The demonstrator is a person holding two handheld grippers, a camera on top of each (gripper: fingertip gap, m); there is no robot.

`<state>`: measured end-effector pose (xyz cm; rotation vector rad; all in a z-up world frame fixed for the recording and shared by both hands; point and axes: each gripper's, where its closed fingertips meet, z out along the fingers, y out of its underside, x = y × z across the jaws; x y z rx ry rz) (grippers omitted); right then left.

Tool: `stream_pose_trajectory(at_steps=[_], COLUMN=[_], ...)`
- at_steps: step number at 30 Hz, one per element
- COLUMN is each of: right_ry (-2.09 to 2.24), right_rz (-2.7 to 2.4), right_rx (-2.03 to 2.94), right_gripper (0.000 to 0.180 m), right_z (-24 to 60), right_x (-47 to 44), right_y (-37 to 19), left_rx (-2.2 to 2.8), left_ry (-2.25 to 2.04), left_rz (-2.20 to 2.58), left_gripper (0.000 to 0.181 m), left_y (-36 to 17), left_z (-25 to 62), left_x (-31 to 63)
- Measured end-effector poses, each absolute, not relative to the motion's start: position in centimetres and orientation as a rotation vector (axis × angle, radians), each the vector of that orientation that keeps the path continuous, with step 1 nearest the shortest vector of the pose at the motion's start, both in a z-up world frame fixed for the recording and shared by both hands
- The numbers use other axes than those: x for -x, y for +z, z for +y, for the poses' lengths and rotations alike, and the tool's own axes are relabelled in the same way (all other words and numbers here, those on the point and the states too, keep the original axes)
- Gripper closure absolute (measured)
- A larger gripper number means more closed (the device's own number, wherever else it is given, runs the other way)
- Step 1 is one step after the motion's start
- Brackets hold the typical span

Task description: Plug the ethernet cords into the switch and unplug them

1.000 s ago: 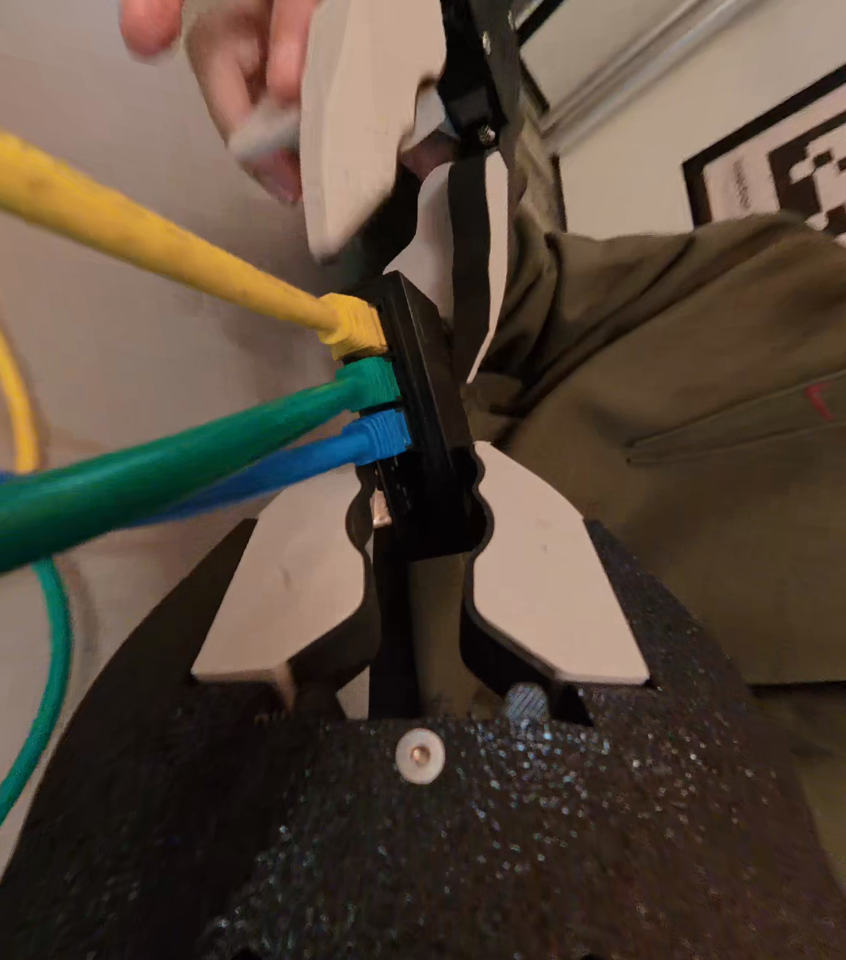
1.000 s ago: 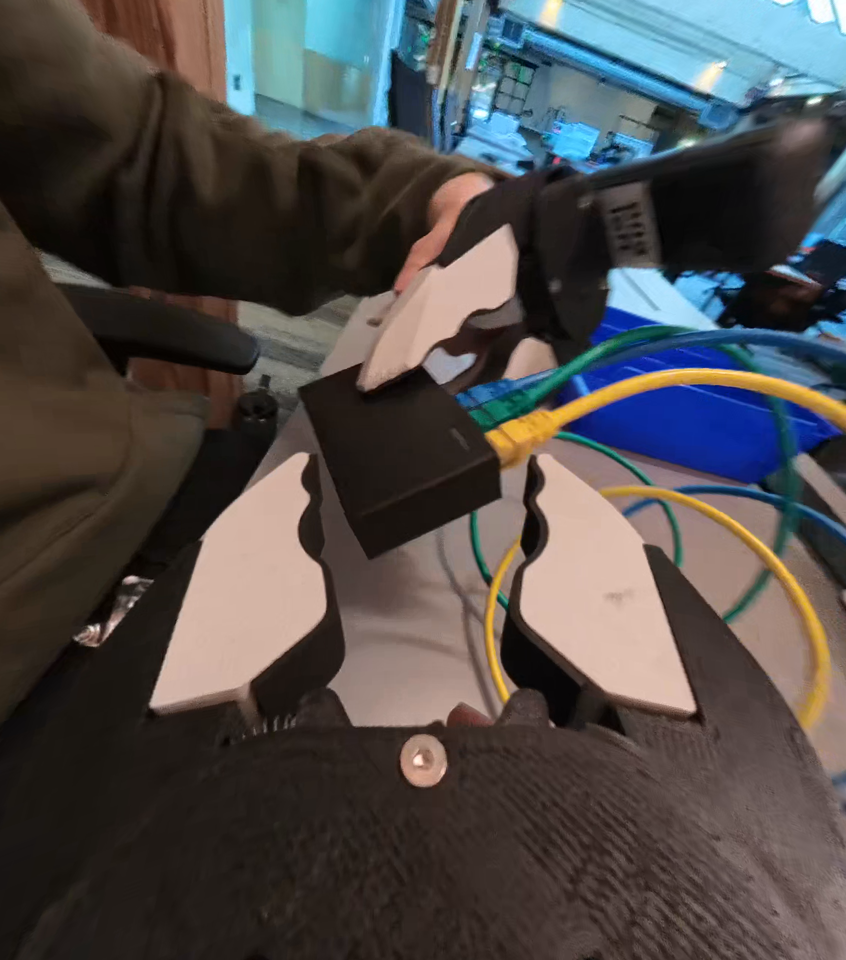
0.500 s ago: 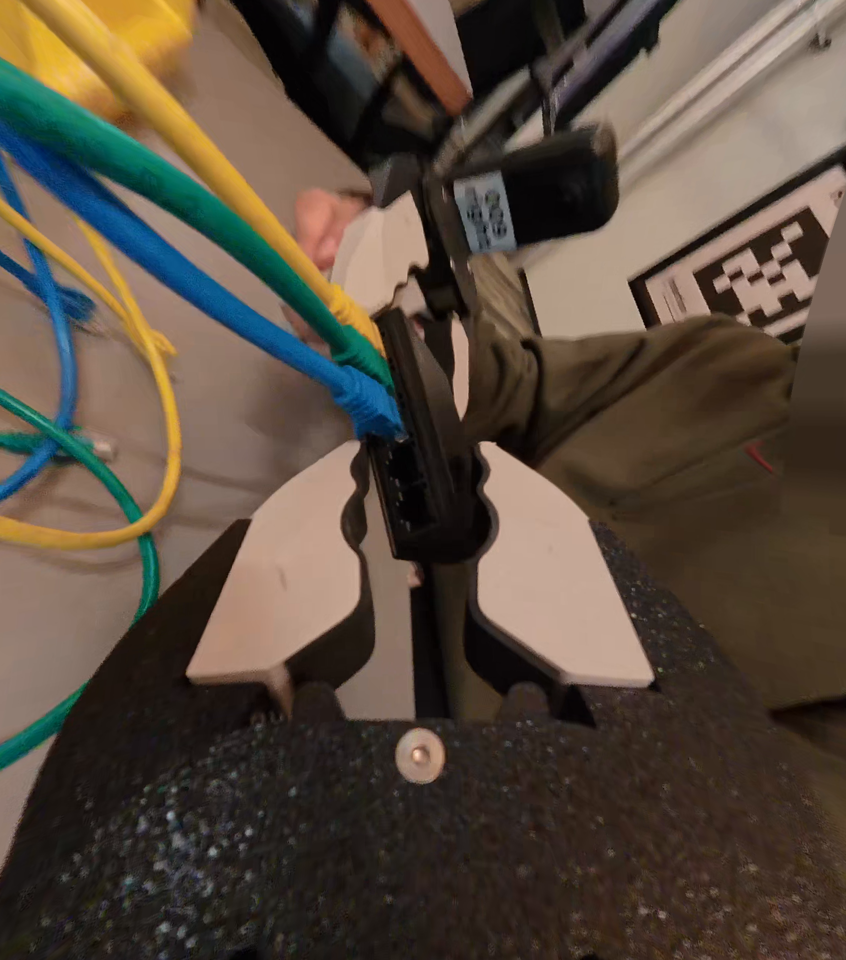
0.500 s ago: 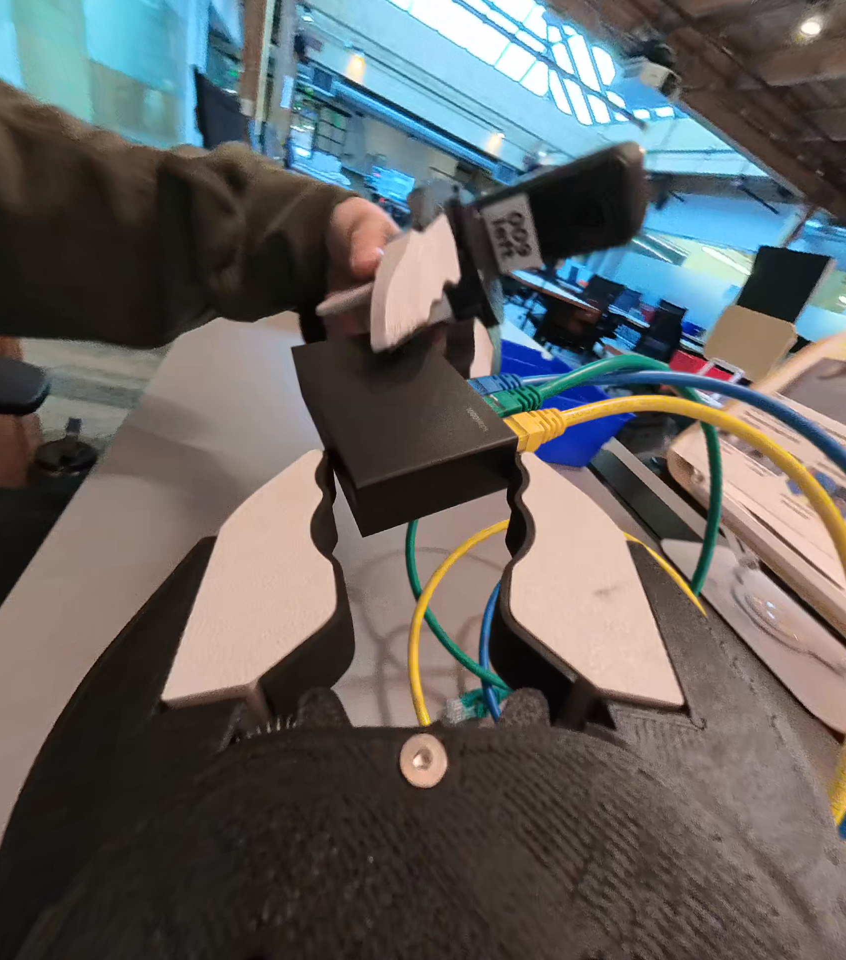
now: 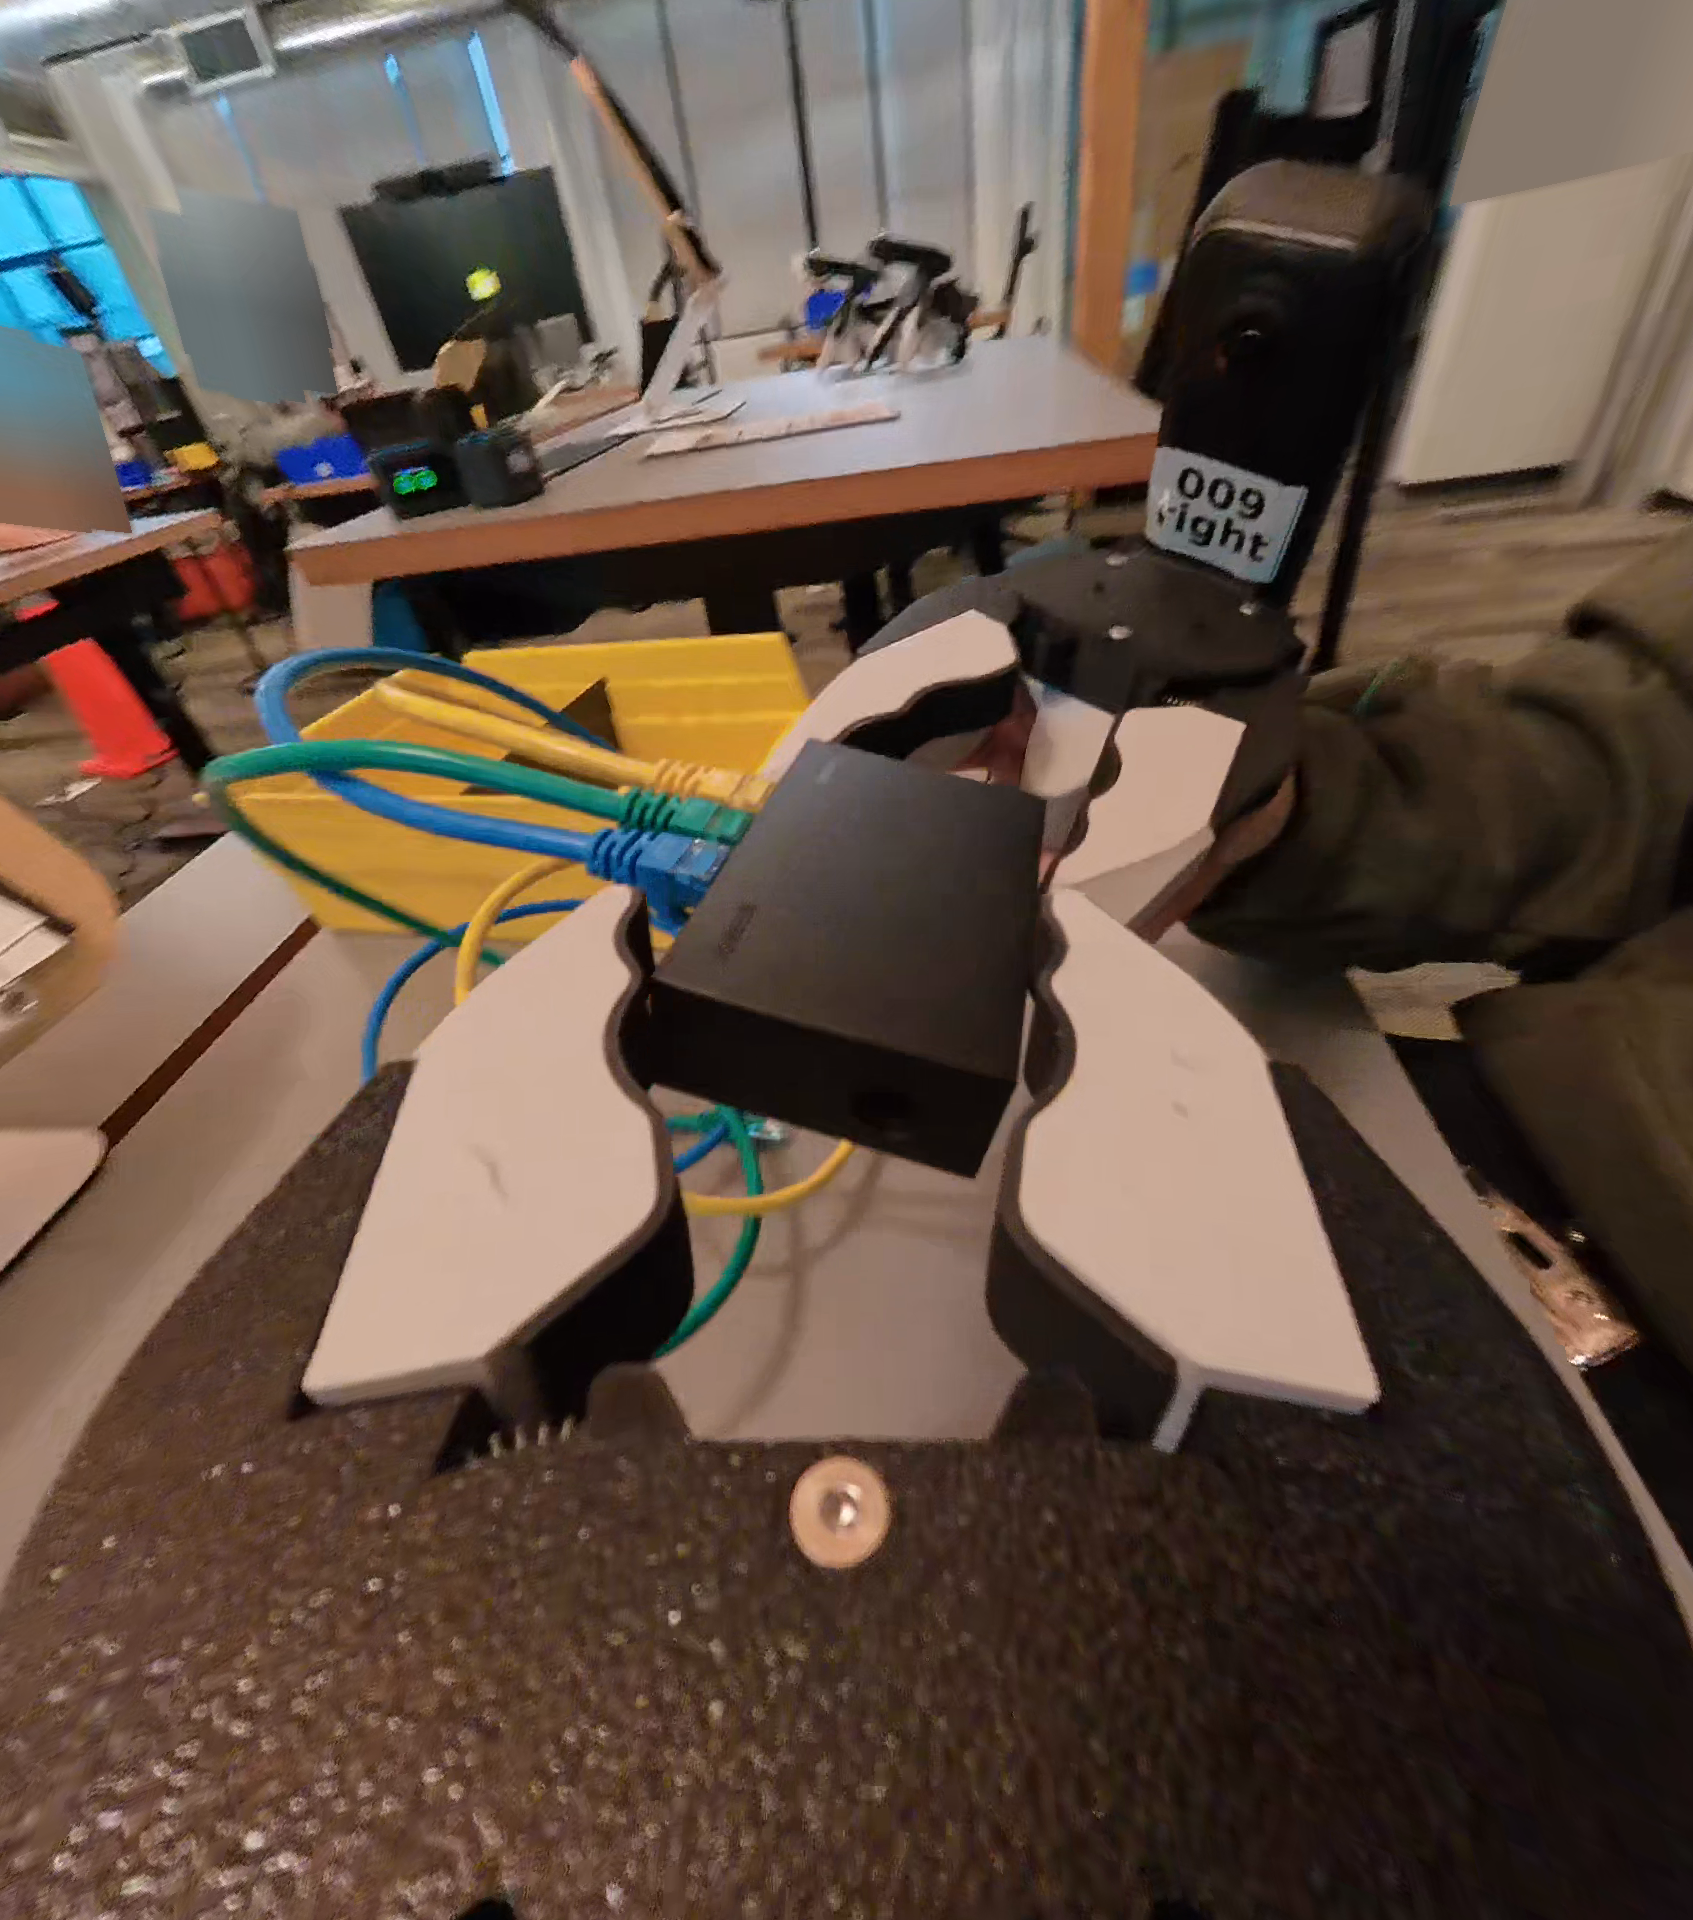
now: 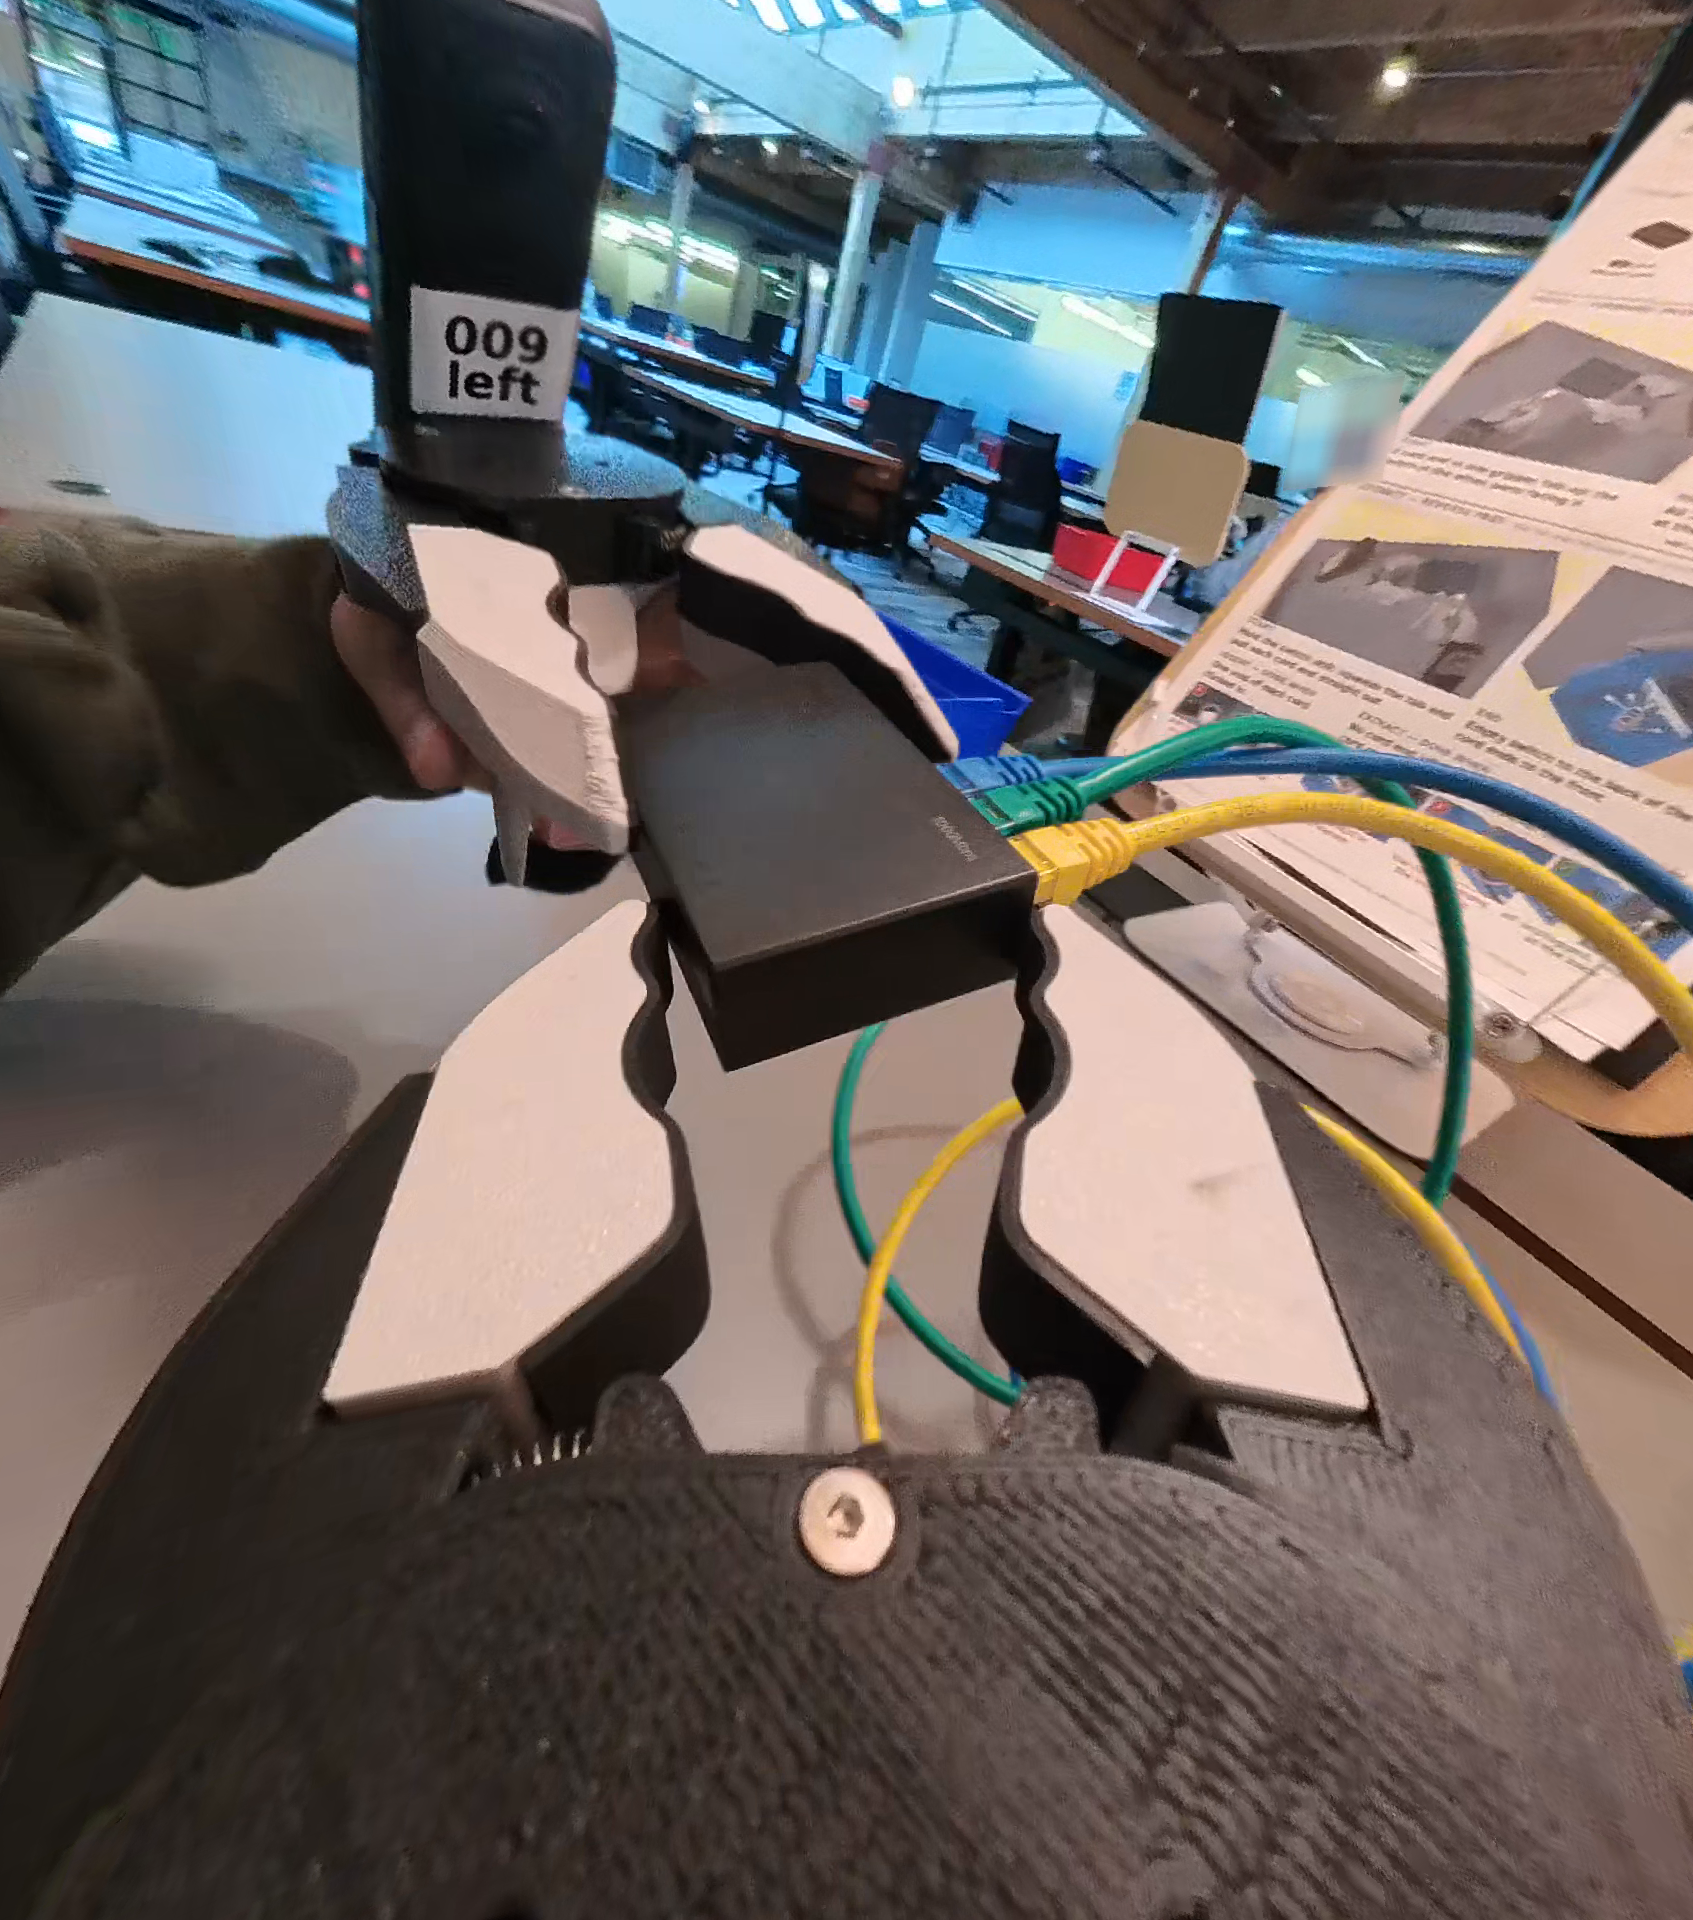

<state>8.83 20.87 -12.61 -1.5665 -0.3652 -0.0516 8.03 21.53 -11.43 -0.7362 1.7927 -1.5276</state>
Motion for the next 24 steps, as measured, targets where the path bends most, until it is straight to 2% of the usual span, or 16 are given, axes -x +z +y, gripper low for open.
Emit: stream_pose_trajectory(at_steps=[8, 11, 14, 15, 24], right_ry=[-0.056, -0.015, -0.059, -0.073, -0.236], right_rz=[-0.224, -0.192, -0.156, -0.156, -0.115], right_rx=[1.6, 1.604, 1.604, 1.593, 1.597], right_gripper=[0.115, 0.115, 0.115, 0.115, 0.116], right_z=[21.1, 21.0, 21.0, 21.0, 21.2], right_x=[-9.8, -10.2, -10.6, -10.6, -12.5], right_y=[-12.3, -12.1, -11.9, -11.7, -11.9], left_rx=[0.637, 0.604, 0.556, 0.528, 0.408], left_ry=[-1.731, -1.817, -1.764, -1.77, -1.802], left_rz=[1.824, 1.902, 1.916, 1.906, 1.974], left_gripper=[0.112, 0.1, 0.104, 0.113, 0.111], left_y=[-11.1, -11.1, -11.2, -10.9, -11.8], left_z=[21.8, 21.4, 21.6, 21.8, 22.0], left_x=[-8.7, -8.4, -9.3, -9.5, -12.0])
